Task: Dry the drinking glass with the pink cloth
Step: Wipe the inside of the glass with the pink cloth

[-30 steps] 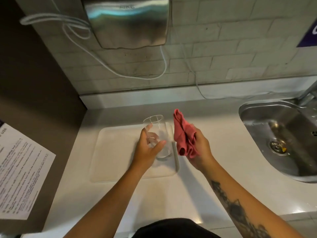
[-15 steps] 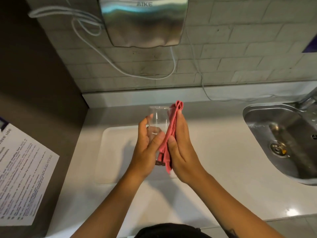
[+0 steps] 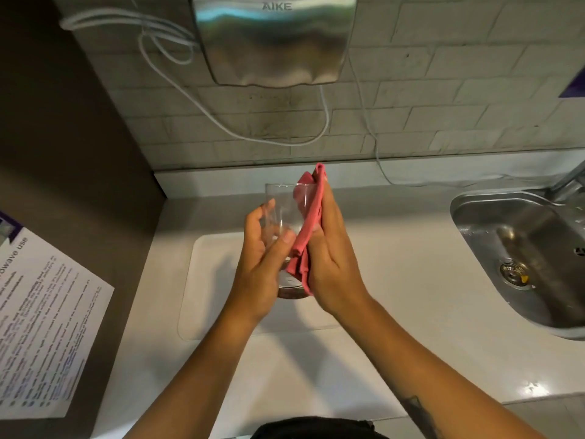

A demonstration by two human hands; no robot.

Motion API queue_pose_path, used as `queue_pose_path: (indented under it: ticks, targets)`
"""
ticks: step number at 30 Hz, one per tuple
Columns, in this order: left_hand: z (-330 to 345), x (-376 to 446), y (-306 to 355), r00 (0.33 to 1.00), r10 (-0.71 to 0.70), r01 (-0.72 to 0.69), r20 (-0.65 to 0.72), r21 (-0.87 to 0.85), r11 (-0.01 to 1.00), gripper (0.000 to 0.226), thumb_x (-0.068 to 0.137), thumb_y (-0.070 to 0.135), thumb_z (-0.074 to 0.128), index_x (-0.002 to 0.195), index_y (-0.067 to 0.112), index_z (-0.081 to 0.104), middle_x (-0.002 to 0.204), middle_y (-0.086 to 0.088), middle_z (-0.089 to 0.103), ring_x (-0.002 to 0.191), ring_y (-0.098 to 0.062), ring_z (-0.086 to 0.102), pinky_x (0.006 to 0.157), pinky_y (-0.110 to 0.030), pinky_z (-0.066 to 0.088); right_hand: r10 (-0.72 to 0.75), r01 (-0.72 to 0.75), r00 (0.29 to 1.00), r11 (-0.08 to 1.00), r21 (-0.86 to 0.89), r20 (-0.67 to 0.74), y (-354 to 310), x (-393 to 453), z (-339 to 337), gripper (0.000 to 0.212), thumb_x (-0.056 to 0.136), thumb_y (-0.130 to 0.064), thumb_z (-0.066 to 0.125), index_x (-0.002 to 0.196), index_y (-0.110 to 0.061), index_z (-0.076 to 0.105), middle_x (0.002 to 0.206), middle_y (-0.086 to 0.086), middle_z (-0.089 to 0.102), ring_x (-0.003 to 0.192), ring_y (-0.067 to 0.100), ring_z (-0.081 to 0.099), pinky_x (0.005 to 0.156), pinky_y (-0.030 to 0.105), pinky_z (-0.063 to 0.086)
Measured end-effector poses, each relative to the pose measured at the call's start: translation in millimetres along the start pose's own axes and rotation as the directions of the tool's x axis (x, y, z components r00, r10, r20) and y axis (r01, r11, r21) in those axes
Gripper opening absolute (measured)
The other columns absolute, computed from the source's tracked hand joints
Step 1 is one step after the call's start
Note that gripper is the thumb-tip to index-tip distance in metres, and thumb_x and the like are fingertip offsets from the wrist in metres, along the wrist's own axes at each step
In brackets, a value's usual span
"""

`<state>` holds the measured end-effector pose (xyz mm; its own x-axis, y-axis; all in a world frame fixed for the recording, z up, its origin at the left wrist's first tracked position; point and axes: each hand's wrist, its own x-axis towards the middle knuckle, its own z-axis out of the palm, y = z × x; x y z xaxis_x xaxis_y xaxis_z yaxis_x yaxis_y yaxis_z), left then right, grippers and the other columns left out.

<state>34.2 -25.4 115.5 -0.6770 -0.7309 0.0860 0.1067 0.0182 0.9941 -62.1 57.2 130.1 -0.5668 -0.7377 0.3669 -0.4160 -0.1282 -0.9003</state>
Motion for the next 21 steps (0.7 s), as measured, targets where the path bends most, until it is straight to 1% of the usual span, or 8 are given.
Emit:
queue_pose_path:
  ticks: [2,5,7,10,12,15,18,21]
  targets:
    - [1,-1,2,1.000,0.002,-0.002,-0.001,-0.018,1.000,0.042,0.096,0.045,0.058,0.135,0.052,0.047,0.136,0.020,0.068,0.121,-0.008,0.073,0.090,-0.028,0.064,-0.005,0.005,1.000,1.000,-0.026,0.006,-5,-3,1,0.058,0.114,-0.020,0.037,0.169,-0.029,0.020,0.169,-0.019,0.037,0.157,-0.007,0.038,0.125,0.012,0.032]
    - [-5,4,7,0.999,0.018,-0.019,-0.039,-0.033,0.999,0.043,0.093,0.051,0.063,0.133,0.054,0.050,0.142,-0.008,0.064,0.115,-0.021,0.075,0.083,-0.030,0.063,-0.016,0.024,0.997,0.993,-0.117,0.074,0,-30,11,0.066,0.114,-0.020,0.038,0.175,-0.011,0.013,0.183,0.000,0.023,0.170,0.010,0.025,0.137,0.028,0.027]
    - [-7,8,6,0.998,0.015,-0.019,-0.063,-0.054,0.998,0.045,0.090,0.056,0.062,0.133,0.055,0.050,0.144,-0.016,0.061,0.118,-0.028,0.073,0.085,-0.034,0.063,-0.022,0.038,0.995,0.986,-0.164,0.102,5,-31,12,0.068,0.114,-0.021,0.037,0.175,-0.008,0.010,0.184,0.002,0.019,0.171,0.011,0.022,0.138,0.034,0.024]
    - [0,5,4,1.000,-0.010,0.008,-0.022,-0.081,0.997,0.043,0.095,0.047,0.062,0.136,0.049,0.050,0.143,-0.004,0.066,0.121,-0.024,0.074,0.091,-0.036,0.064,0.027,-0.025,0.999,0.998,-0.058,0.027,0,-4,2,0.065,0.113,-0.023,0.036,0.175,-0.015,0.016,0.176,-0.010,0.034,0.160,-0.007,0.036,0.132,0.023,0.035]
    - [4,2,2,0.999,-0.033,0.034,0.006,-0.113,0.993,0.043,0.097,0.040,0.059,0.140,0.040,0.050,0.144,0.000,0.067,0.123,-0.022,0.074,0.095,-0.037,0.064,0.062,-0.062,0.998,0.998,-0.009,-0.018,-7,12,-7,0.064,0.114,-0.028,0.034,0.175,-0.024,0.018,0.176,-0.006,0.040,0.158,0.001,0.044,0.127,0.022,0.040]
    - [4,4,4,1.000,-0.024,0.022,-0.018,-0.117,0.993,0.045,0.098,0.042,0.061,0.141,0.035,0.051,0.146,-0.006,0.064,0.128,-0.027,0.070,0.102,-0.043,0.061,0.006,-0.003,1.000,0.994,-0.107,0.030,-10,-2,-4,0.066,0.114,-0.027,0.036,0.175,-0.014,0.014,0.182,0.005,0.027,0.167,0.013,0.031,0.135,0.027,0.030]
    - [0,8,9,1.000,0.009,-0.011,-0.029,-0.088,0.996,0.046,0.095,0.043,0.063,0.139,0.040,0.051,0.139,-0.016,0.064,0.116,-0.025,0.074,0.089,-0.034,0.062,-0.010,0.028,0.996,0.980,-0.199,0.094,-2,-36,8,0.076,0.113,-0.038,0.035,0.175,-0.008,0.003,0.187,0.006,0.008,0.174,0.019,0.012,0.141,0.037,0.018]
    - [3,9,11,0.999,0.038,-0.037,0.010,-0.031,0.999,0.043,0.097,0.034,0.057,0.138,0.043,0.048,0.124,-0.006,0.068,0.102,-0.011,0.076,0.082,-0.024,0.060,-0.022,0.028,0.998,0.994,-0.107,0.057,1,-25,2,0.069,0.115,-0.034,0.037,0.175,-0.015,0.009,0.180,-0.008,0.025,0.168,0.002,0.025,0.136,0.028,0.028]
